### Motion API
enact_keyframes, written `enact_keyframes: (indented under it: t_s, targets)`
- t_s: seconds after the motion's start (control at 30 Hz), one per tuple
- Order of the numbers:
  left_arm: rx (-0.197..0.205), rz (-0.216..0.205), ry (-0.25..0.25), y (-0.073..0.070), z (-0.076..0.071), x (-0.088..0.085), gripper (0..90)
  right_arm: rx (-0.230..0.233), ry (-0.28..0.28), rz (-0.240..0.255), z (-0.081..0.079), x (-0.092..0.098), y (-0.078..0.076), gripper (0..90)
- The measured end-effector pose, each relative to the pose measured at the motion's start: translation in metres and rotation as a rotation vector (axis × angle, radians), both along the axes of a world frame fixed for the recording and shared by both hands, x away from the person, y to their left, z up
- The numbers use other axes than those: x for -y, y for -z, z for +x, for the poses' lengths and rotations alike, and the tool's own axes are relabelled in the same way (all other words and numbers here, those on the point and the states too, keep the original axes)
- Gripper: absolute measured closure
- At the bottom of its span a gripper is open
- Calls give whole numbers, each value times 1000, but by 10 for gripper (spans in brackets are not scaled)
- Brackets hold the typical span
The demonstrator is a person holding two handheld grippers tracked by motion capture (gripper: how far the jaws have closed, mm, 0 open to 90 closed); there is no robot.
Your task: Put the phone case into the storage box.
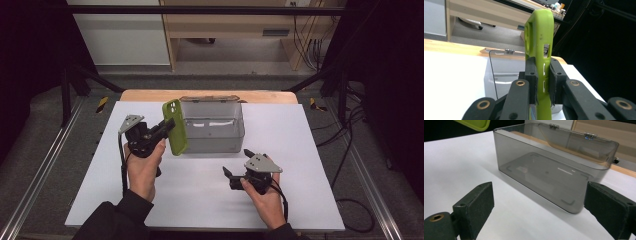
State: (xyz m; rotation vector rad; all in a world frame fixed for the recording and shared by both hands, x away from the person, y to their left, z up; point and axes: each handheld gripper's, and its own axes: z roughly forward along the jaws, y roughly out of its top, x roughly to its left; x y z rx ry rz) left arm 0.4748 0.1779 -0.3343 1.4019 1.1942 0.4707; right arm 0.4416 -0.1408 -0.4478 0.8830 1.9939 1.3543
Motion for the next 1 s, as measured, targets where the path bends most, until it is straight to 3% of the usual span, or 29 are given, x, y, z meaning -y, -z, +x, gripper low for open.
enact_keyframes:
  t_s: [0.07,0.2,0.5,0.67,0.8,1.0]
  targets:
    - [0,17,8,-3,3,1,797,9,-4,-8,-1,7,-1,89]
    - [-27,1,12,-5,12,1,797,20,9,12,-3,23,-3,86]
    - [-30,35,9,-18,27,9,797,6,50,57,-13,57,3,81]
    - [-20,73,20,-24,30,12,796,28,59,24,-21,73,2,78]
    - [-58,30,39,-24,35,10,796,20,50,27,-26,86,4,78]
    - [-62,53,52,-25,49,15,797,2,41,6,-36,93,12,72]
